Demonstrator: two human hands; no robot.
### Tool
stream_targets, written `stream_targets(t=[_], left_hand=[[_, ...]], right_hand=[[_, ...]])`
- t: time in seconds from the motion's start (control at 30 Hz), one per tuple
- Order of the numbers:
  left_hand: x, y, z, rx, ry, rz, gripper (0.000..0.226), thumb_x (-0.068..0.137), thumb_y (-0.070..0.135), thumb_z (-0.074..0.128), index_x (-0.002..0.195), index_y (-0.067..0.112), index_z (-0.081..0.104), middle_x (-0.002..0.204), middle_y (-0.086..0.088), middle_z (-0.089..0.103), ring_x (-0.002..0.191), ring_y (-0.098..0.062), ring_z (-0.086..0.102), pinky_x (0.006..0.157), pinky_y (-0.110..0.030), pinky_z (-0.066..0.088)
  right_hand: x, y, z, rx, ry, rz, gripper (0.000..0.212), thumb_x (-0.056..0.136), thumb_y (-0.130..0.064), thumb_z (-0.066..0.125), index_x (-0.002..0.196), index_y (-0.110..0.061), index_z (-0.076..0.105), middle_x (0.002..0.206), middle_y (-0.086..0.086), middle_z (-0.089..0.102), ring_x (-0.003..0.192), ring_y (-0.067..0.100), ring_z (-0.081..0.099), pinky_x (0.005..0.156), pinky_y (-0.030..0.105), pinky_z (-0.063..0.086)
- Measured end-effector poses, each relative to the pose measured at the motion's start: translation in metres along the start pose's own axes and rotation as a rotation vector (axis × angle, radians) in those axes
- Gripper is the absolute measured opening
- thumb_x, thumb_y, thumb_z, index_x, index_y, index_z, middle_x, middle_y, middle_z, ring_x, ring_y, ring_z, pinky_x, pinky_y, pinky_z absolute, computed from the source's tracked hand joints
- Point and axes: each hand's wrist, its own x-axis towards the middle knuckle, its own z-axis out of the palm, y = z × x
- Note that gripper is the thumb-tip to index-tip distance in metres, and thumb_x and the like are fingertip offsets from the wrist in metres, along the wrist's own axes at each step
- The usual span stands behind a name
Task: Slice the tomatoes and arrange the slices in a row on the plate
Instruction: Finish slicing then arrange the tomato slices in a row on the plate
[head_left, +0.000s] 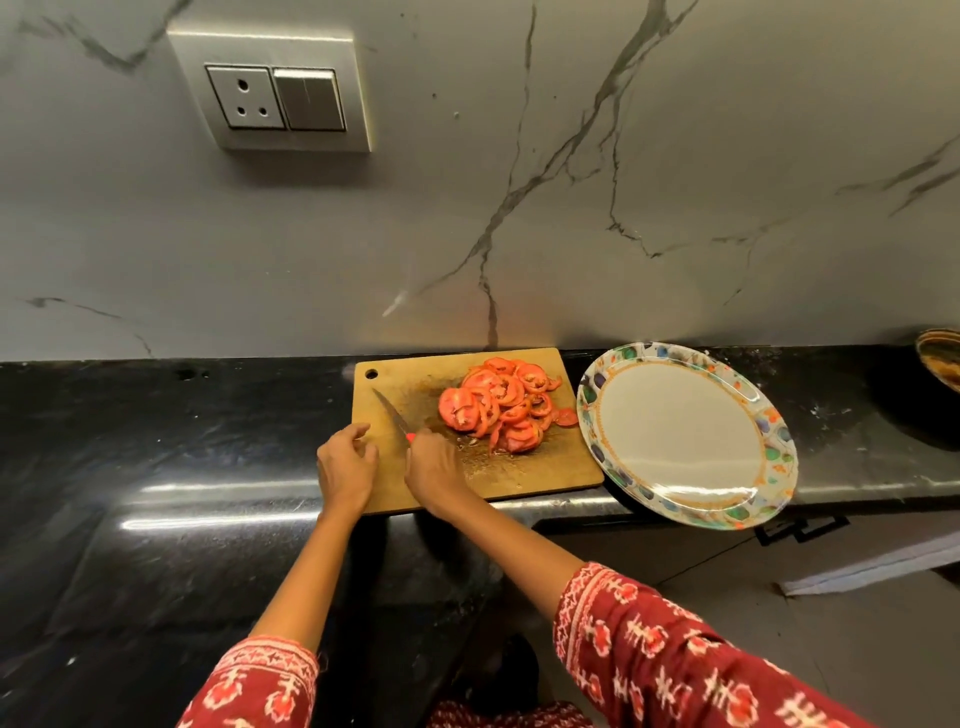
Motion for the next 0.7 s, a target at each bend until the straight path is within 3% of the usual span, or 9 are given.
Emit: stream_targets(t=[0.23, 0.4, 0.57, 0.7], left_hand=[[0.0, 0.007, 0.007, -0.03, -0.021, 0.022, 0.029, 0.085, 0.001, 0.059, 0.113, 0.001, 0.064, 0.108, -0.02, 0.066, 0.1, -0.032, 0.061, 0.086, -0.034, 0.046], [-0.002, 0.005, 0.011, -0.029, -0.023, 0.06, 0.029, 0.084, -0.001, 0.058, 0.112, 0.001, 0.064, 0.108, -0.019, 0.067, 0.1, -0.033, 0.061, 0.086, -0.036, 0.045], [-0.003, -0.001, 0.007, -0.058, 0.009, 0.049, 0.029, 0.086, -0.001, 0.057, 0.114, 0.001, 0.063, 0.113, -0.018, 0.065, 0.103, -0.031, 0.061, 0.092, -0.038, 0.046], [-0.006, 0.007, 0.008, -0.086, 0.033, 0.073, 0.029, 0.086, -0.001, 0.058, 0.115, -0.001, 0.062, 0.113, -0.02, 0.064, 0.102, -0.032, 0.061, 0.09, -0.04, 0.048]], right_hand=[[0.009, -0.004, 0.01, 0.044, 0.049, -0.019, 0.024, 0.095, -0.011, 0.048, 0.114, 0.001, 0.057, 0.116, 0.022, 0.058, 0.107, 0.037, 0.056, 0.082, 0.039, 0.046], [0.01, 0.011, 0.003, 0.189, 0.082, -0.112, 0.021, 0.091, -0.011, 0.051, 0.093, 0.007, 0.062, 0.092, 0.027, 0.064, 0.086, 0.04, 0.061, 0.068, 0.04, 0.045], [0.007, 0.061, -0.029, 0.24, 0.15, -0.185, 0.014, 0.089, 0.0, 0.054, 0.099, 0.004, 0.065, 0.09, 0.016, 0.068, 0.08, 0.025, 0.065, 0.068, 0.016, 0.05], [0.009, 0.11, -0.06, 0.245, 0.308, -0.177, 0.014, 0.088, -0.004, 0.06, 0.1, 0.0, 0.066, 0.092, 0.013, 0.068, 0.078, 0.017, 0.062, 0.074, 0.033, 0.054]])
